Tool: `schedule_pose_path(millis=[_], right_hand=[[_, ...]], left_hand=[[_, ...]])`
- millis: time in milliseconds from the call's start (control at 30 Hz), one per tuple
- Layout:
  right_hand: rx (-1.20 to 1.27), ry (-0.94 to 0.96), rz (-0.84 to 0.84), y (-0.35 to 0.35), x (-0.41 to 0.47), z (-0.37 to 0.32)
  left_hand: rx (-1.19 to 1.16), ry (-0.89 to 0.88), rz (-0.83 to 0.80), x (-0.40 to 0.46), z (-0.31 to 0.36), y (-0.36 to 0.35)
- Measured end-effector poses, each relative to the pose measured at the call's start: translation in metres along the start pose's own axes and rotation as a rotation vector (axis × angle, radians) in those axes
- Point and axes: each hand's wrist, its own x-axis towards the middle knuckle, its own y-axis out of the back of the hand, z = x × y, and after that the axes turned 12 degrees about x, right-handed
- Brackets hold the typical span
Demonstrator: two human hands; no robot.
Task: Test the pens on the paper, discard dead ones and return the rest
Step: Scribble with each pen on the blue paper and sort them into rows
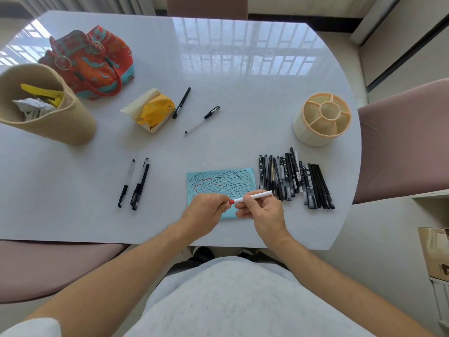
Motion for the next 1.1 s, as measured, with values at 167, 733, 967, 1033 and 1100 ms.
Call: schedule_pose_path(millis=[167,733,967,1033,1100], right_hand=[[-0.122,-0.044,-0.049,0.01,0.022,-0.025],[-1.229,0.0,0.063,0.068,0.119,-0.047],[-1.326,0.222,-0.045,-0.006,0.159,-0.055],[-1.307,0.283,-0.159,-0.047,0.182,-0.054],[-1.299,0.337,-0.224,-0.087,0.206,-0.051]], left_hand=[[-0.086,0.028,-0.053,0.01,0.0,0.005],[0.01,0.289,0.087,-0.019,-0.081,-0.003],[-0.006,0.342,0.029,-0.025,-0.103,-0.006],[-0.021,0.352,0.009,-0.03,-0.11,-0.007],[-0.042,0.341,-0.025,-0.035,-0.116,-0.008]])
